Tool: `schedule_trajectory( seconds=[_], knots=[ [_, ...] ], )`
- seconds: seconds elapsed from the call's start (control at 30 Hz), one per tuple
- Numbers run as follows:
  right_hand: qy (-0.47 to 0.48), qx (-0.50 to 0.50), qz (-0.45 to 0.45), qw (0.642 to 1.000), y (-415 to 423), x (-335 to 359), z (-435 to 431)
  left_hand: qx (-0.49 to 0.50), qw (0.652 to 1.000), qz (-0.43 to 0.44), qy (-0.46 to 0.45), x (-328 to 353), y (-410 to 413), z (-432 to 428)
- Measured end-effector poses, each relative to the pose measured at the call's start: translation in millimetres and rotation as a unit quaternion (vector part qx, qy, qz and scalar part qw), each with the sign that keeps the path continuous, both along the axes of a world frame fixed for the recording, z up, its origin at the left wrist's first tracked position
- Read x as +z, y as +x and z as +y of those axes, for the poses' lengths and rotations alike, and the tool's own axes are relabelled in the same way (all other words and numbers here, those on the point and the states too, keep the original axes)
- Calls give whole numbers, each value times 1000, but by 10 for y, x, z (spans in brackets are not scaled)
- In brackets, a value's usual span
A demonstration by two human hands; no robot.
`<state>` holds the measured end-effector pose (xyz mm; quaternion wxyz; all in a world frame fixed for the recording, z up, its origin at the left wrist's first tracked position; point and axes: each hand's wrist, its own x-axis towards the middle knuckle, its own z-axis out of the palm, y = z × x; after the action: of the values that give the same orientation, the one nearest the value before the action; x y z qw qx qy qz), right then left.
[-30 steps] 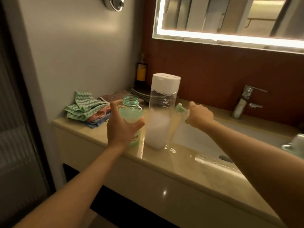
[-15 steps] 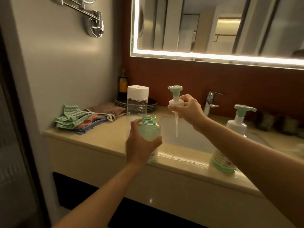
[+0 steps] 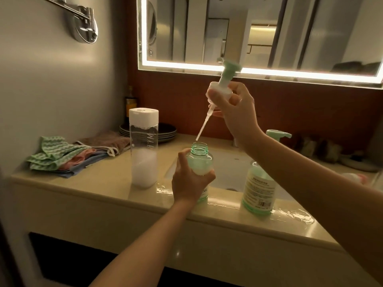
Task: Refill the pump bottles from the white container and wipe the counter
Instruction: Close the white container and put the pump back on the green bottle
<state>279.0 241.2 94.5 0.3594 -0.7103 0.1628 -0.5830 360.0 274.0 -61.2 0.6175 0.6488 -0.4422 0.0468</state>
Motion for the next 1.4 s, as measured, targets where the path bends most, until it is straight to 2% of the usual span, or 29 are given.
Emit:
schedule_trajectory(
  seconds=[0.23,0.43,0.77,0.97,1.03,1.1,1.2,1.4],
  knots=[
    [10,7,-30,999,-18,-82,-25,4,1000,-4,-7,-8,-13,-12],
    [5,-12,60,998,53,-478,-99,-11,1000,11,-3,-25,-10,-28],
    [10,-23,182,983,169,-873,-137,-12,1000,-13,11,-28,36,-52],
    [-6,-49,201,978,136,-952,-125,-8,1000,-16,2,-35,30,-61],
    [21,-52,207,977,178,-870,-157,-10,1000,-12,-1,-34,34,-64],
    [54,-26,230,971,224,-731,-199,-10,1000,-13,-1,-34,37,-69],
    [82,69,282,954,268,-628,-230,-9,1000,-4,-6,-35,36,-73],
    [15,-43,211,976,331,-799,-232,-23,1000,-3,-5,-36,40,-77]
  ],
)
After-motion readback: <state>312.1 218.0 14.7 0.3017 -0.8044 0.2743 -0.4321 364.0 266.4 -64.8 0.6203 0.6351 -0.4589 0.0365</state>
